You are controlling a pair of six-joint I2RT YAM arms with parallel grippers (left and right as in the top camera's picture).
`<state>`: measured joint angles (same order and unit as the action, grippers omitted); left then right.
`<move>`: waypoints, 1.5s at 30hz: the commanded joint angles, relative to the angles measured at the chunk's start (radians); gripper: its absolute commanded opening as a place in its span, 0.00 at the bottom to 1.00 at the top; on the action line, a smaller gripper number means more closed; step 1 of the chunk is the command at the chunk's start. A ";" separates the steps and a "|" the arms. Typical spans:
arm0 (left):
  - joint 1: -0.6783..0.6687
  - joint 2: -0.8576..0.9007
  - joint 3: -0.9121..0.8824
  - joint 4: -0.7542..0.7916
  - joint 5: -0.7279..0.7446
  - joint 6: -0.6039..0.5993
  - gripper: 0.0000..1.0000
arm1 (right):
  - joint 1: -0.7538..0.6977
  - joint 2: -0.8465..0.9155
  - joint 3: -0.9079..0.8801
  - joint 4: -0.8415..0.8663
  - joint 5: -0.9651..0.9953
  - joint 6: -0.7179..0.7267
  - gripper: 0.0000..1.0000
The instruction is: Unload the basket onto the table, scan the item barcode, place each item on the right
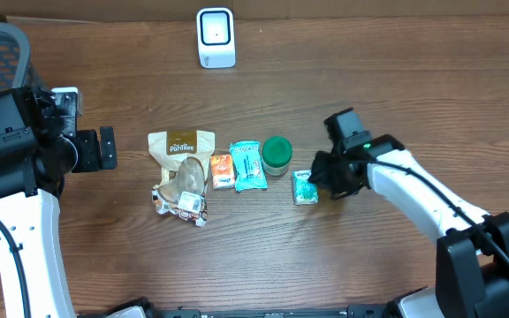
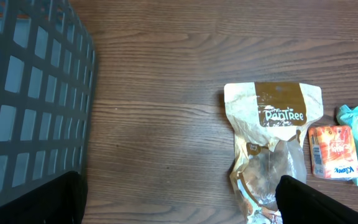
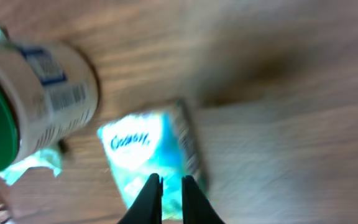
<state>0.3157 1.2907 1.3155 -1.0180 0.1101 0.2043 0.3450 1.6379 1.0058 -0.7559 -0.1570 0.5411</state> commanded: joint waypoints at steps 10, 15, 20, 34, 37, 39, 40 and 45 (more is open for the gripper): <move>0.000 0.000 0.011 0.001 -0.006 -0.018 1.00 | -0.005 0.003 0.100 -0.032 -0.439 -0.178 0.04; 0.000 0.000 0.011 0.001 -0.006 -0.018 1.00 | 0.056 0.003 0.049 -0.008 -0.411 -0.034 0.04; 0.000 0.000 0.011 0.001 -0.006 -0.018 0.99 | 0.098 0.010 -0.024 0.059 -0.325 0.098 0.04; 0.000 0.000 0.011 0.001 -0.006 -0.018 1.00 | 0.085 0.010 -0.053 0.032 -0.074 0.219 0.04; 0.000 0.000 0.011 0.001 -0.006 -0.018 1.00 | 0.068 0.010 -0.051 0.052 -0.108 0.154 0.04; 0.000 0.000 0.011 0.001 -0.006 -0.018 0.99 | 0.069 0.010 -0.050 0.090 -0.203 0.043 0.04; 0.000 0.000 0.011 0.001 -0.006 -0.018 1.00 | 0.070 0.010 -0.050 0.114 -0.275 -0.032 0.04; 0.000 0.000 0.011 0.001 -0.006 -0.018 0.99 | 0.133 0.017 -0.050 0.134 -0.307 -0.076 0.04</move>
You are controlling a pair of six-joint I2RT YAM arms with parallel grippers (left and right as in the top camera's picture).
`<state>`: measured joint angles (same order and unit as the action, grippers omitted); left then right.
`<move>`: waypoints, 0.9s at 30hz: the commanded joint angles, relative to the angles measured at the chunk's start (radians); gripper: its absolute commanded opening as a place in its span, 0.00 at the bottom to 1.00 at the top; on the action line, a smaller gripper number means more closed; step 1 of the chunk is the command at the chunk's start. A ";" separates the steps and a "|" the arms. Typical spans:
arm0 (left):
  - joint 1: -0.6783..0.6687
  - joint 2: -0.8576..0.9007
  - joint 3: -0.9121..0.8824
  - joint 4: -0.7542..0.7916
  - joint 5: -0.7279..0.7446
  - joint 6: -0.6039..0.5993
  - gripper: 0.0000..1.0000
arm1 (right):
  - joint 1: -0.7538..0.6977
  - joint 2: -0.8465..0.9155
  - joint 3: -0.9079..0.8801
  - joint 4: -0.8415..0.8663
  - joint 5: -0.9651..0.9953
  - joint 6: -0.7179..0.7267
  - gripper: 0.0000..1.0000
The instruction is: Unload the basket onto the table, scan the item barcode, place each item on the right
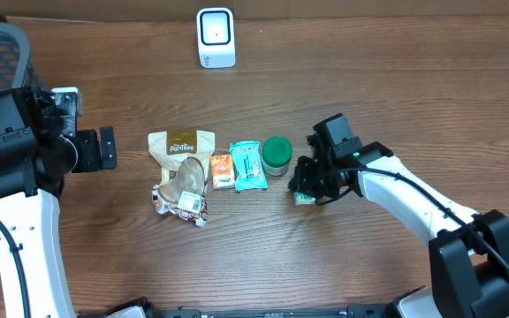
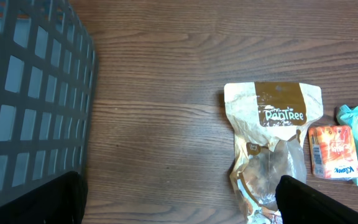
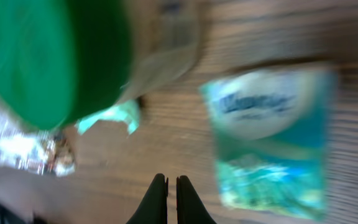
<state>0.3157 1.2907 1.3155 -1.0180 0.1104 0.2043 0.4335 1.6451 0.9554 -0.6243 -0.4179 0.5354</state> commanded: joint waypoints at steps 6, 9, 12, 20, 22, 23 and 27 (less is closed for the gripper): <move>0.000 0.000 0.011 0.001 -0.007 -0.018 1.00 | 0.085 0.088 0.001 0.008 0.006 0.097 0.04; 0.000 0.000 0.011 0.001 -0.007 -0.018 1.00 | 0.027 0.113 0.001 -0.029 0.005 0.155 0.04; 0.000 0.000 0.011 0.001 -0.007 -0.018 1.00 | -0.018 0.119 0.001 -0.052 0.003 0.164 0.04; 0.000 0.000 0.011 0.001 -0.007 -0.018 1.00 | -0.100 0.119 0.015 -0.082 0.025 0.122 0.04; 0.000 0.000 0.011 0.001 -0.007 -0.018 1.00 | -0.127 0.119 0.027 -0.090 0.029 0.085 0.04; 0.000 0.000 0.011 0.001 -0.007 -0.018 0.99 | -0.141 0.119 0.032 -0.093 0.046 0.081 0.04; 0.000 0.000 0.011 0.001 -0.007 -0.018 0.99 | -0.196 0.119 0.049 -0.085 0.146 0.058 0.04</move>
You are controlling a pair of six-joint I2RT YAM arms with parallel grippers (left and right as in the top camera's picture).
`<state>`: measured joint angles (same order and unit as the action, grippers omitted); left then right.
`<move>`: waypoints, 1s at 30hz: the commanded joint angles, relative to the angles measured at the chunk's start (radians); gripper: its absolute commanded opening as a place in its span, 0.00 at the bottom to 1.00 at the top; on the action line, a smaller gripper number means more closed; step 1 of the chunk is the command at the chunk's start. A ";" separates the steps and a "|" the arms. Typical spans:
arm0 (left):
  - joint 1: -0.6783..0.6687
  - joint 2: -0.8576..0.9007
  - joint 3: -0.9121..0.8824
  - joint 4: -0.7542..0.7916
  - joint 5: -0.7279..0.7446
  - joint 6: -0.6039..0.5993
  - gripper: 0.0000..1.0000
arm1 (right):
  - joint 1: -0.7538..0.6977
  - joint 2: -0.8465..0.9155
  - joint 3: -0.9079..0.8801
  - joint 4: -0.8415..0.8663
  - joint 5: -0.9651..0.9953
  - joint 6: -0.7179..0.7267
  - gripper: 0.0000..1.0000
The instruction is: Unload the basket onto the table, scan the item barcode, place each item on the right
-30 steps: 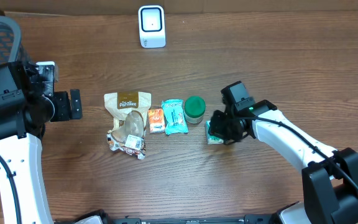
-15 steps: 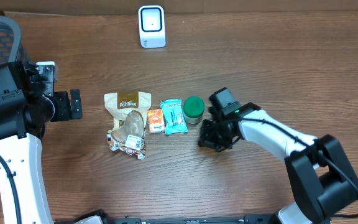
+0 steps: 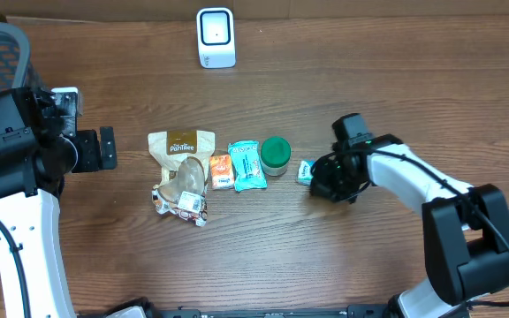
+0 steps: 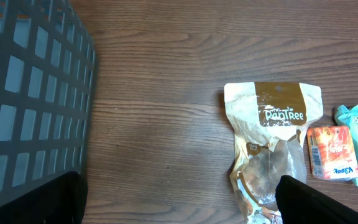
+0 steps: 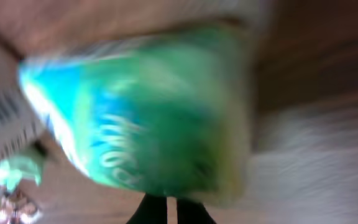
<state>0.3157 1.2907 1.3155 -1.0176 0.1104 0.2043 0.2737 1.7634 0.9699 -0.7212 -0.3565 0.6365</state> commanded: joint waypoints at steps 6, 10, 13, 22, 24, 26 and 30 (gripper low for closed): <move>0.000 0.000 0.011 0.000 -0.007 -0.018 1.00 | -0.108 0.000 0.047 0.145 0.158 -0.151 0.04; 0.000 0.000 0.011 0.000 -0.007 -0.018 1.00 | -0.109 0.000 0.047 0.264 0.109 -0.174 0.04; 0.000 0.000 0.011 0.000 -0.007 -0.018 0.99 | -0.109 0.000 0.047 0.325 0.100 -0.175 0.04; 0.000 0.000 0.011 0.000 -0.007 -0.018 0.99 | -0.162 0.000 0.166 0.163 -0.002 -0.254 0.20; 0.000 0.000 0.011 0.000 -0.007 -0.018 1.00 | -0.183 0.000 0.227 0.060 -0.011 -0.273 0.30; 0.000 0.000 0.011 0.000 -0.007 -0.018 1.00 | -0.201 -0.001 0.288 -0.043 -0.016 -0.285 0.40; 0.000 0.000 0.011 0.000 -0.007 -0.018 1.00 | -0.211 -0.001 0.341 -0.168 -0.025 -0.291 0.46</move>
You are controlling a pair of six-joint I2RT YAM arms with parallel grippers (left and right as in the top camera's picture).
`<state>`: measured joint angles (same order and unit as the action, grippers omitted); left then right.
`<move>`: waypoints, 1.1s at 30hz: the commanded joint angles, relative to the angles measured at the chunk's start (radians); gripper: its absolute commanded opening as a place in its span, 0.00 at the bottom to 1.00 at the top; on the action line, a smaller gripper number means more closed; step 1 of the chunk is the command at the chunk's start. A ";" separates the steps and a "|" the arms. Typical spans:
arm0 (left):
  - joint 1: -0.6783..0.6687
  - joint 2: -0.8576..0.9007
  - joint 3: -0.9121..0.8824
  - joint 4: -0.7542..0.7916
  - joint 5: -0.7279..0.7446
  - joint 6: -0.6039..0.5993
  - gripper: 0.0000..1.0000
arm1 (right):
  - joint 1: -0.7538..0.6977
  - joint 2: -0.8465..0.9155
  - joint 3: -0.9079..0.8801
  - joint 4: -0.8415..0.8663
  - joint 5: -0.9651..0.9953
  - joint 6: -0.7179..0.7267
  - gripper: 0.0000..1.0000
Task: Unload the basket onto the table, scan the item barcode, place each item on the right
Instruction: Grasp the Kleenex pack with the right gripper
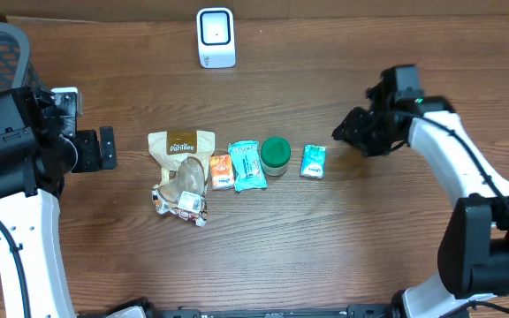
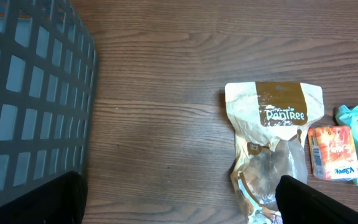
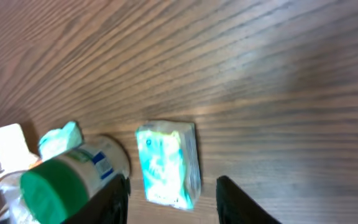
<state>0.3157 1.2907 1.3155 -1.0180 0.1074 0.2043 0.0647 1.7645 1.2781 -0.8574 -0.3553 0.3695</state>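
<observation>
The white barcode scanner point(image 1: 216, 37) stands at the table's far edge. A small teal tissue pack point(image 1: 313, 162) lies flat just right of a green-lidded jar point(image 1: 277, 155). In the right wrist view the tissue pack point(image 3: 166, 163) lies below and between the spread fingers, with the jar point(image 3: 73, 180) to its left. My right gripper point(image 1: 347, 132) hangs open and empty to the pack's right, clear of it. My left gripper point(image 1: 104, 148) is open at the far left, holding nothing.
Left of the jar lie a teal packet point(image 1: 248, 165), an orange packet point(image 1: 222, 170), a brown pouch point(image 1: 180, 146) and a clear bag point(image 1: 182, 190). A dark mesh basket point(image 2: 30, 93) stands at the table's left edge.
My right gripper was shut and low against the tissue pack; now it is open, farther right and back from it. The pack now lies flat beside the jar. The left arm is unchanged.
My right gripper was shut beside the tissue pack, which lay a little nearer the front than the jar. Then it was shut over the pack. Then the pack was up against the jar's right side. Now the pack lies flat there and my gripper is open, away.
</observation>
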 commanded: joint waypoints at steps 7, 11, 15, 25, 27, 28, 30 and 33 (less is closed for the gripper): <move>0.000 0.000 0.011 0.001 -0.004 -0.018 0.99 | 0.017 0.004 -0.030 -0.076 -0.032 -0.026 0.54; 0.000 0.000 0.011 0.001 -0.004 -0.018 0.99 | 0.018 0.010 -0.075 -0.038 -0.037 -0.004 0.54; 0.000 0.000 0.011 0.001 -0.004 -0.018 0.99 | 0.019 0.013 -0.105 -0.007 -0.051 -0.004 0.54; 0.000 0.000 0.011 0.001 -0.004 -0.018 0.99 | 0.020 0.013 -0.123 0.044 -0.058 -0.003 0.53; 0.000 0.000 0.011 0.001 -0.004 -0.018 1.00 | 0.021 0.014 -0.137 0.063 -0.059 -0.003 0.53; 0.000 0.000 0.011 0.001 -0.004 -0.018 1.00 | 0.021 0.014 -0.148 0.076 -0.066 -0.003 0.53; 0.000 0.000 0.011 0.001 -0.004 -0.018 1.00 | 0.021 0.014 -0.167 0.096 -0.077 -0.003 0.53; 0.000 0.000 0.011 0.001 -0.004 -0.018 1.00 | 0.021 0.014 -0.186 0.125 -0.077 -0.003 0.53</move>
<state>0.3157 1.2907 1.3155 -1.0176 0.1074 0.2043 0.0803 1.7733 1.1126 -0.7506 -0.4160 0.3664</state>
